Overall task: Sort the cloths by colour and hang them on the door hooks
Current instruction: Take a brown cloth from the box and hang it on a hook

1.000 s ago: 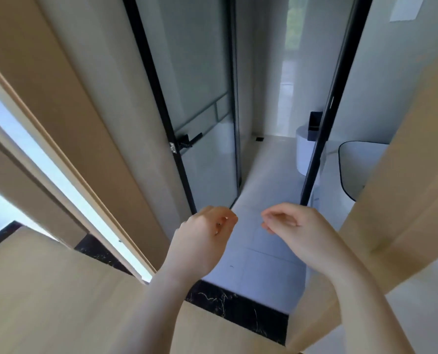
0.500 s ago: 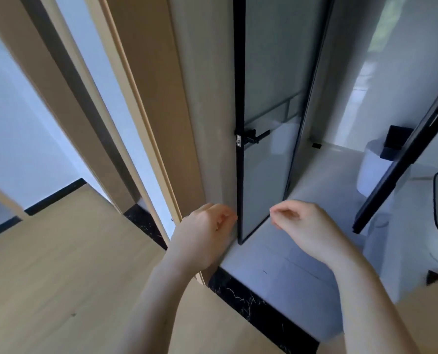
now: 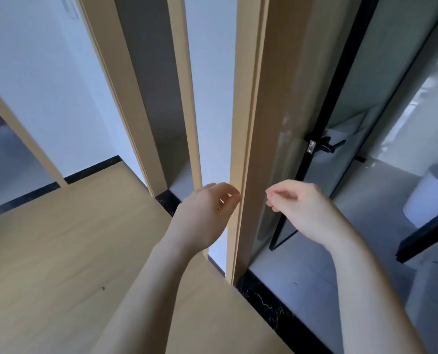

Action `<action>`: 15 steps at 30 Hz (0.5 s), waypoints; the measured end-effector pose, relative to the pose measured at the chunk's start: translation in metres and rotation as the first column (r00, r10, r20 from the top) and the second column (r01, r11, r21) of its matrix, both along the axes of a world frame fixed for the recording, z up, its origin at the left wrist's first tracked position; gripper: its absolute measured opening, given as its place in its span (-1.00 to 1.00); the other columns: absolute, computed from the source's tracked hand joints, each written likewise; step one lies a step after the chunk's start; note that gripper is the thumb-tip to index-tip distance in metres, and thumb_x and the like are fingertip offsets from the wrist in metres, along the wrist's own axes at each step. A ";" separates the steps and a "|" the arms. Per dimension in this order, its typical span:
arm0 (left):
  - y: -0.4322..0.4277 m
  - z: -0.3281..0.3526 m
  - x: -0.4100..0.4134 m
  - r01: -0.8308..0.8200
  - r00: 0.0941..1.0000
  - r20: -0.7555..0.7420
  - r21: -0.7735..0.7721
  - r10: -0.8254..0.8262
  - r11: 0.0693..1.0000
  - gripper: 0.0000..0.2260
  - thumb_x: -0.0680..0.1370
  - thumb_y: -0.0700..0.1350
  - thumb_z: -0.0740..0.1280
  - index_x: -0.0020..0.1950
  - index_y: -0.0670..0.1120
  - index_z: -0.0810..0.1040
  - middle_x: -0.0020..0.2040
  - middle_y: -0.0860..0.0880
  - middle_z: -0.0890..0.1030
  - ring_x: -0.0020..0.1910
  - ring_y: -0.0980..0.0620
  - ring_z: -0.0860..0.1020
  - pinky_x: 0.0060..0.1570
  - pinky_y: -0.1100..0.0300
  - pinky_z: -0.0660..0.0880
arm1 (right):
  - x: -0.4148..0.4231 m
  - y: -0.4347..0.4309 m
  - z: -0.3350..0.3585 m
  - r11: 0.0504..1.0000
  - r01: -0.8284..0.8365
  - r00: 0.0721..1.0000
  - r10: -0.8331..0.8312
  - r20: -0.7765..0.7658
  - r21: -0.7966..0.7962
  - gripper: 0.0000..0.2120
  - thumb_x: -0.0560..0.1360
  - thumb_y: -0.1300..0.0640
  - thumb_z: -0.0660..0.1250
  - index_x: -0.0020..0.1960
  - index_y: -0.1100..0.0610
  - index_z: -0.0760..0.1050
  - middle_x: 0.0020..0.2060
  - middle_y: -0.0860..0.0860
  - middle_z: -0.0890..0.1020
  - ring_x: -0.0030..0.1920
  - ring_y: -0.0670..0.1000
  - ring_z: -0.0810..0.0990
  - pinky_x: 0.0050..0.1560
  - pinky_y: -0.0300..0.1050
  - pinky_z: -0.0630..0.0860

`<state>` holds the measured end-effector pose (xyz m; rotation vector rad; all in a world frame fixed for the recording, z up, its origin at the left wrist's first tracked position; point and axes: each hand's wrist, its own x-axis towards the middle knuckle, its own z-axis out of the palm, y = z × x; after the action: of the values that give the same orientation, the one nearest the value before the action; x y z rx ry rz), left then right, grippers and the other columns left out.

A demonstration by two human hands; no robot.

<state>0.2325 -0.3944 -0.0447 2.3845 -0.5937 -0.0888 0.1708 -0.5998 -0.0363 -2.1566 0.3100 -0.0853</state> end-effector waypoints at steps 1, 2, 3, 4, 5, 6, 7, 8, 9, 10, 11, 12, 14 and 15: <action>0.013 0.001 0.007 -0.014 1.000 -0.004 -0.009 0.014 1.000 -0.78 0.69 0.13 0.19 0.20 0.16 0.60 0.09 0.18 0.63 0.02 0.18 0.59 0.09 0.04 0.60 | 0.010 0.012 -0.001 1.000 -0.011 1.000 0.011 0.001 -0.001 -0.86 0.60 -0.04 0.29 -0.01 -0.17 0.63 -0.06 -0.26 0.70 0.06 -0.22 0.64 0.13 -0.17 0.53; 0.027 0.002 0.013 -0.030 1.000 -0.009 -0.016 0.030 0.999 -0.79 0.68 0.13 0.20 0.19 0.16 0.60 0.08 0.18 0.63 0.02 0.18 0.59 0.08 0.04 0.60 | 0.020 0.025 -0.001 1.000 -0.024 1.000 0.024 -0.001 -0.009 -0.86 0.60 -0.05 0.29 0.01 -0.16 0.64 -0.05 -0.26 0.70 0.06 -0.21 0.64 0.14 -0.14 0.54; 0.040 0.003 0.018 -0.049 0.999 -0.014 -0.023 0.049 0.999 -0.80 0.68 0.12 0.20 0.18 0.17 0.60 0.07 0.19 0.63 0.02 0.19 0.59 0.08 0.04 0.59 | 0.030 0.038 -0.002 0.999 -0.039 0.999 0.039 0.000 -0.016 -0.85 0.60 -0.06 0.29 0.03 -0.16 0.65 -0.04 -0.25 0.70 0.06 -0.19 0.65 0.15 -0.11 0.56; 0.053 0.003 0.024 -0.068 0.997 -0.020 -0.028 0.068 0.997 -0.80 0.68 0.12 0.21 0.18 0.17 0.60 0.07 0.19 0.63 0.01 0.20 0.59 0.09 0.06 0.59 | 0.039 0.050 -0.003 0.998 -0.054 0.999 0.054 0.004 -0.019 -0.84 0.60 -0.06 0.29 0.04 -0.15 0.65 -0.05 -0.25 0.70 0.05 -0.18 0.65 0.13 -0.11 0.57; 0.066 0.003 0.028 -0.086 0.996 -0.026 -0.031 0.086 0.996 -0.80 0.68 0.12 0.21 0.18 0.17 0.60 0.07 0.19 0.63 0.02 0.20 0.58 0.10 0.08 0.58 | 0.049 0.062 -0.004 0.997 -0.070 0.997 0.071 0.008 -0.021 -0.84 0.59 -0.05 0.29 0.02 -0.14 0.66 -0.06 -0.23 0.70 0.04 -0.17 0.66 0.08 -0.14 0.57; 0.078 0.003 0.032 -0.105 0.994 -0.032 -0.032 0.104 0.994 -0.80 0.68 0.12 0.21 0.19 0.17 0.60 0.08 0.19 0.63 0.02 0.20 0.57 0.10 0.11 0.57 | 0.057 0.074 -0.004 0.995 -0.093 0.996 0.093 0.007 -0.024 -0.85 0.59 -0.04 0.29 0.01 -0.14 0.65 -0.06 -0.22 0.70 0.03 -0.17 0.66 0.03 -0.18 0.57; 0.090 0.002 0.036 -0.125 0.992 -0.035 -0.033 0.124 0.992 -0.80 0.68 0.11 0.21 0.19 0.16 0.60 0.09 0.19 0.63 0.02 0.19 0.57 0.10 0.12 0.56 | 0.066 0.087 -0.003 0.993 -0.114 0.993 0.114 0.000 -0.029 -0.85 0.60 -0.03 0.29 0.01 -0.13 0.65 -0.05 -0.22 0.70 0.02 -0.17 0.66 0.01 -0.20 0.57; 0.102 0.001 0.039 -0.146 0.989 -0.039 -0.038 0.145 0.989 -0.80 0.68 0.10 0.22 0.19 0.15 0.61 0.08 0.18 0.63 0.02 0.18 0.57 0.10 0.12 0.55 | 0.073 0.099 -0.003 0.990 -0.135 0.991 0.135 -0.007 -0.037 -0.84 0.61 -0.03 0.29 0.03 -0.13 0.65 -0.03 -0.21 0.69 0.03 -0.17 0.65 0.03 -0.18 0.58; 0.113 -0.001 0.043 -0.169 0.985 -0.044 -0.045 0.167 0.985 -0.81 0.68 0.10 0.23 0.18 0.15 0.61 0.08 0.18 0.63 0.02 0.17 0.57 0.10 0.11 0.55 | 0.081 0.110 -0.004 0.987 -0.155 0.988 0.155 -0.014 -0.046 -0.84 0.61 -0.04 0.28 0.04 -0.13 0.65 -0.02 -0.21 0.69 0.03 -0.16 0.65 0.08 -0.14 0.58; 0.124 -0.003 0.046 -0.193 0.980 -0.049 -0.052 0.191 0.980 -0.81 0.68 0.09 0.23 0.18 0.15 0.61 0.07 0.17 0.63 0.02 0.16 0.57 0.10 0.10 0.55 | 0.089 0.121 -0.004 0.983 -0.178 0.984 0.177 -0.022 -0.054 -0.84 0.61 -0.05 0.28 0.06 -0.13 0.65 -0.01 -0.20 0.69 0.03 -0.15 0.65 0.11 -0.10 0.59; 0.135 -0.005 0.049 -0.219 0.975 -0.054 -0.055 0.216 0.974 -0.81 0.68 0.09 0.23 0.18 0.15 0.62 0.08 0.16 0.63 0.03 0.15 0.57 0.11 0.09 0.55 | 0.096 0.132 -0.005 0.978 -0.199 0.980 0.197 -0.032 -0.057 -0.84 0.61 -0.06 0.28 0.05 -0.14 0.64 -0.01 -0.20 0.69 0.03 -0.13 0.65 0.12 -0.07 0.60; 0.146 -0.008 0.051 -0.245 0.969 -0.060 -0.053 0.242 0.968 -0.81 0.68 0.09 0.23 0.18 0.15 0.62 0.08 0.16 0.63 0.03 0.13 0.57 0.11 0.07 0.55 | 0.104 0.142 -0.006 0.974 -0.219 0.975 0.217 -0.039 -0.061 -0.84 0.61 -0.05 0.28 0.04 -0.15 0.64 -0.01 -0.20 0.69 0.02 -0.13 0.66 0.09 -0.07 0.61; 0.166 -0.012 0.056 -0.294 0.954 -0.071 -0.045 0.291 0.955 -0.81 0.68 0.09 0.23 0.17 0.15 0.62 0.06 0.16 0.62 0.05 0.09 0.57 0.12 0.03 0.55 | 0.120 0.161 -0.008 0.963 -0.261 0.965 0.258 -0.050 -0.068 -0.85 0.60 -0.04 0.28 0.00 -0.16 0.63 -0.04 -0.21 0.68 0.02 -0.16 0.65 -0.05 -0.13 0.59; 0.176 -0.014 0.059 -0.319 0.946 -0.078 -0.039 0.315 0.947 -0.81 0.68 0.10 0.23 0.16 0.15 0.61 0.04 0.18 0.62 0.04 0.08 0.57 0.12 0.02 0.55 | 0.127 0.170 -0.009 0.956 -0.285 0.958 0.282 -0.054 -0.070 -0.85 0.60 -0.04 0.28 -0.02 -0.16 0.63 -0.06 -0.22 0.68 0.02 -0.17 0.64 -0.13 -0.17 0.54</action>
<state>0.2911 -0.2188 -0.0588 2.3835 -0.1710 -0.0161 0.2982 -0.4296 -0.0452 -2.2597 0.0190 0.1151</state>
